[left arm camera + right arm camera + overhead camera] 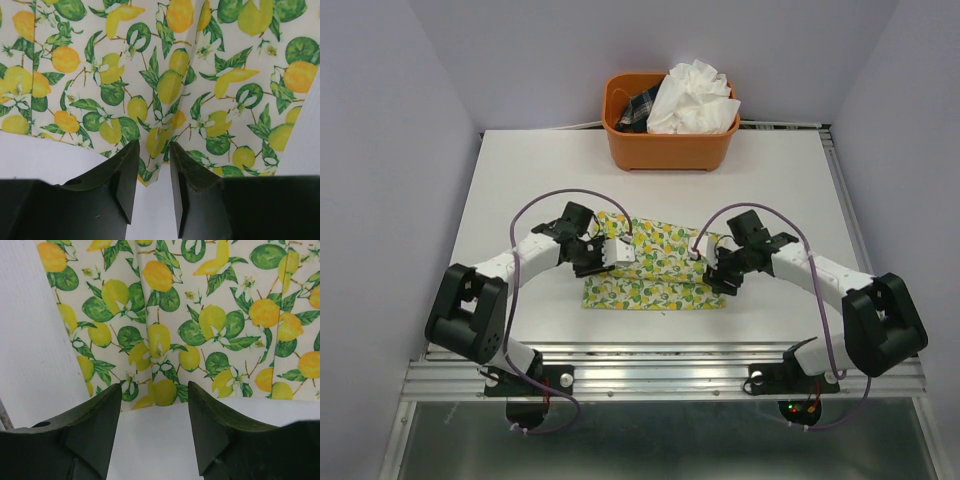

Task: Fold and stack the skirts
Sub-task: Fold the skirt

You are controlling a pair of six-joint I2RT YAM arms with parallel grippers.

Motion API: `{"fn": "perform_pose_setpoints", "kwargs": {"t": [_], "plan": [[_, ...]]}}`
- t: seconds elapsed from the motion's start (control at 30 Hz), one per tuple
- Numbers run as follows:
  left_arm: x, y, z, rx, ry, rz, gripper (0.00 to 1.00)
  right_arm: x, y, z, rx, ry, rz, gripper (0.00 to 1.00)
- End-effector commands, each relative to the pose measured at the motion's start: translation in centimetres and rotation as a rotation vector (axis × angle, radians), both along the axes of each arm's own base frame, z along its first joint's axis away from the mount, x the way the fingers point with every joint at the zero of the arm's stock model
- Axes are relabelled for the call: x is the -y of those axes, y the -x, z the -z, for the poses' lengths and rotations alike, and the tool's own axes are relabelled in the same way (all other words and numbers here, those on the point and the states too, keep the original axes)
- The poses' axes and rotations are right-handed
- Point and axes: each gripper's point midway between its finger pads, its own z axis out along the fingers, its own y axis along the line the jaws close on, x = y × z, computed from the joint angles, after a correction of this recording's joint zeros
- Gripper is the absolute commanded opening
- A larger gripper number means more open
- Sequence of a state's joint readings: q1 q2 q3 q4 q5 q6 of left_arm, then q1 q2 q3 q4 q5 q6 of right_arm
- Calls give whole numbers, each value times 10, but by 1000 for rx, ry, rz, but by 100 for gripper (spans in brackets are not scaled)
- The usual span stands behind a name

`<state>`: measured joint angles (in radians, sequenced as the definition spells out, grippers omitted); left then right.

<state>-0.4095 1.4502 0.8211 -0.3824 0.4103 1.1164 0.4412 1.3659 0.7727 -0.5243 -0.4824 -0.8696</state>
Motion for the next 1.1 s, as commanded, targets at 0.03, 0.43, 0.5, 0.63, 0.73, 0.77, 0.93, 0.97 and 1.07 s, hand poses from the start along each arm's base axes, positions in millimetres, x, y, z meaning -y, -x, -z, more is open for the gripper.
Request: {"fn": "perform_pose_setpoints", "kwargs": {"t": [0.03, 0.43, 0.5, 0.63, 0.73, 0.77, 0.93, 0.97, 1.07], "plan": [[0, -17, -3, 15, -34, -22, 43, -10, -22, -3, 70, 16, 18, 60], [-1, -21, 6, -1, -55, -17, 12, -16, -36, 2, 98, 38, 31, 11], [-1, -18, 4, -9, -53, -8, 5, -17, -36, -1, 101, 33, 33, 1], [1, -19, -7, 3, -41, -11, 0, -17, -40, -11, 125, 24, 41, 1], [3, -20, -25, 26, -12, -30, 0, -17, -49, -26, 171, 16, 66, 1], [4, -22, -32, 36, -4, -37, 0, -17, -51, -30, 185, 17, 69, 1], [-4, -10, -50, 10, -11, -95, 0, -9, -50, -47, 244, 28, 76, 1], [-4, -7, -52, 8, -10, -99, 0, -8, -49, -49, 245, 30, 76, 1], [-6, 7, -59, 2, 2, -109, 0, -2, -41, -60, 260, 36, 71, 1]]}}
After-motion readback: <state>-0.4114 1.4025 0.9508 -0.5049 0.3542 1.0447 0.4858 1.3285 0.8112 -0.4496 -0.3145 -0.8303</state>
